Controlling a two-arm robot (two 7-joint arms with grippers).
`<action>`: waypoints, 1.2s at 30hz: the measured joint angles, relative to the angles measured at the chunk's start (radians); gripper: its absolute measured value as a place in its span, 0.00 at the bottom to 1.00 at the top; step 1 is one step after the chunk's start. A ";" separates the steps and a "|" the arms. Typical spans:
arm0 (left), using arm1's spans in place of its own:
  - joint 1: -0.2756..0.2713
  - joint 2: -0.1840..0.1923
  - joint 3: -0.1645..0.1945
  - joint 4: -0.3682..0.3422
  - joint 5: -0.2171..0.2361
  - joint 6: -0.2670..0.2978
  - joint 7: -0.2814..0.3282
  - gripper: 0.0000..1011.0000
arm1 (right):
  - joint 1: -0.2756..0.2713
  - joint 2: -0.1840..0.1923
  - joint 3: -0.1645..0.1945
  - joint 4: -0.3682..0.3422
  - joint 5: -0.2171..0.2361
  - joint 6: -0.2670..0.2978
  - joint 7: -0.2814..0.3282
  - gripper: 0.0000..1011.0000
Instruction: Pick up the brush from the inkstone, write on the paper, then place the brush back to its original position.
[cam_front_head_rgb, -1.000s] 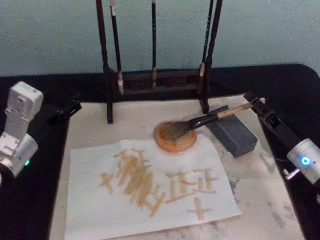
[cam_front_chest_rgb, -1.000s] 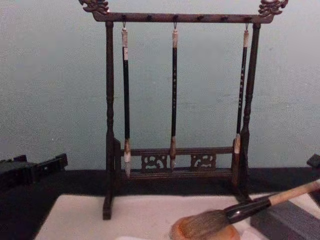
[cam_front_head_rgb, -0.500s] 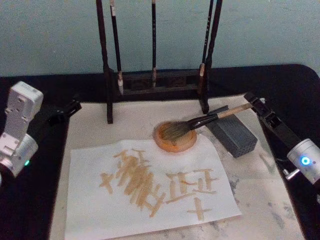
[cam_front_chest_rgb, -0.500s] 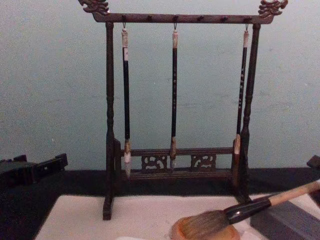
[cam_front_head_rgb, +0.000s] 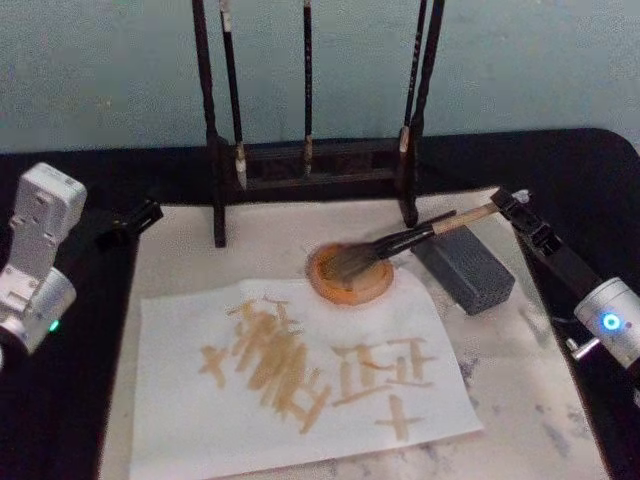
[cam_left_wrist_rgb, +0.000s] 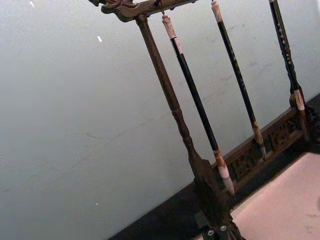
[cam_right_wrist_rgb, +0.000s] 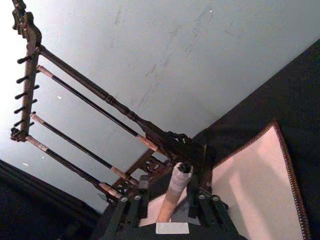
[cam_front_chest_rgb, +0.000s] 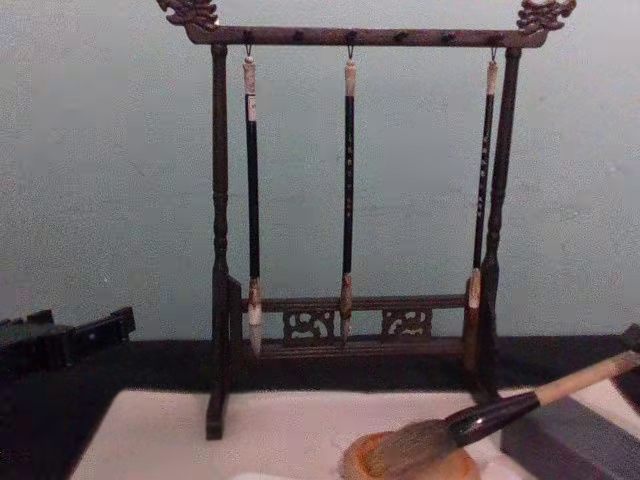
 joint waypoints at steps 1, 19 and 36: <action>0.000 0.000 0.000 0.000 0.000 0.000 0.000 0.99 | 0.000 0.000 0.000 0.000 0.000 0.000 0.000 0.47; 0.000 0.000 0.000 0.000 0.000 0.000 0.000 0.99 | 0.000 0.000 0.000 0.000 0.000 0.000 0.000 0.17; 0.000 0.000 0.000 0.000 0.000 0.000 0.000 0.99 | 0.000 0.000 0.000 0.000 0.000 0.000 0.000 0.16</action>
